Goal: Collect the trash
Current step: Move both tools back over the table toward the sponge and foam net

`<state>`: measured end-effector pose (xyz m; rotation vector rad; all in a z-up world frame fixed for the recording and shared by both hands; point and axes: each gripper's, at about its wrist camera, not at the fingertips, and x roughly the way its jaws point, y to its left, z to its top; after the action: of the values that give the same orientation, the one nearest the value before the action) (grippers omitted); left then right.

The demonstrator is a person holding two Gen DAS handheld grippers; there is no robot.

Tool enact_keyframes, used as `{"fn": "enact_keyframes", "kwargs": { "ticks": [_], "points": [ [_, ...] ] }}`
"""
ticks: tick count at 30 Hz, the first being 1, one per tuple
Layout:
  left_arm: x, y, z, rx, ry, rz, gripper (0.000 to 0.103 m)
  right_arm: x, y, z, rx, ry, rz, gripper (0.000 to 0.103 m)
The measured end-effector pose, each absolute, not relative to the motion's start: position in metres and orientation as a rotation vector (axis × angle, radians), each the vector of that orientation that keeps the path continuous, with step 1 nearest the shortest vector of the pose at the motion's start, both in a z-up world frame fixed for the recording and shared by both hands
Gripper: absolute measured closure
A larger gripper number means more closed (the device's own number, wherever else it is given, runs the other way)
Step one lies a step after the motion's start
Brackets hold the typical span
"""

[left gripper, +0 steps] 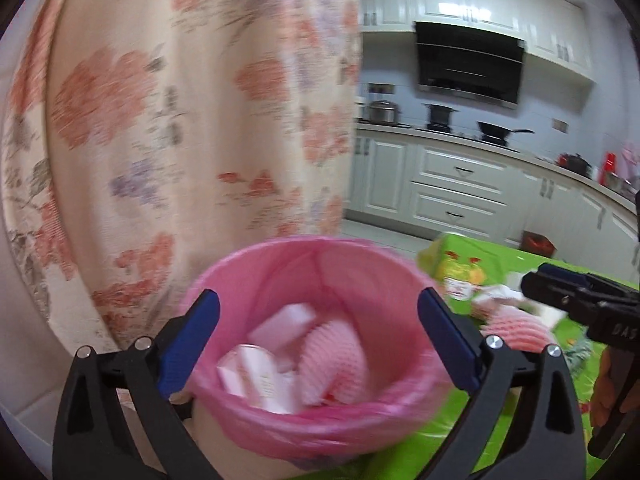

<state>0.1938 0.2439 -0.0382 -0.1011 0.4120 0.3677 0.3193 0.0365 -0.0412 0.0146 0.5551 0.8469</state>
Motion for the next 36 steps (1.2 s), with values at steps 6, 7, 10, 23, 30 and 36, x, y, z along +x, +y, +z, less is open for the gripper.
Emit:
{"fn": "enact_keyframes", "kwargs": {
  "ticks": [6, 7, 10, 23, 30, 36],
  "points": [
    [0.21, 0.192, -0.039, -0.079, 0.41, 0.265, 0.007, 0.318, -0.023, -0.055, 0.058, 0.591, 0.73, 0.034],
    [0.213, 0.182, -0.04, -0.074, 0.414, 0.242, 0.007, 0.318, -0.035, -0.058, 0.064, 0.6, 0.705, 0.034],
    [0.219, 0.153, -0.046, -0.06, 0.44, 0.183, 0.007, 0.316, -0.065, -0.066, 0.079, 0.616, 0.636, 0.034],
    [0.242, 0.086, -0.079, -0.046, 0.561, 0.045, 0.007, 0.326, -0.163, -0.095, 0.162, 0.655, 0.409, 0.034],
    [0.264, 0.086, -0.091, -0.089, 0.613, 0.066, 0.007, 0.352, -0.18, -0.101, 0.148, 0.665, 0.355, 0.034],
    [0.279, 0.083, -0.098, -0.087, 0.63, 0.097, 0.007, 0.373, -0.182, -0.107, 0.117, 0.688, 0.332, 0.034]
  ]
}}
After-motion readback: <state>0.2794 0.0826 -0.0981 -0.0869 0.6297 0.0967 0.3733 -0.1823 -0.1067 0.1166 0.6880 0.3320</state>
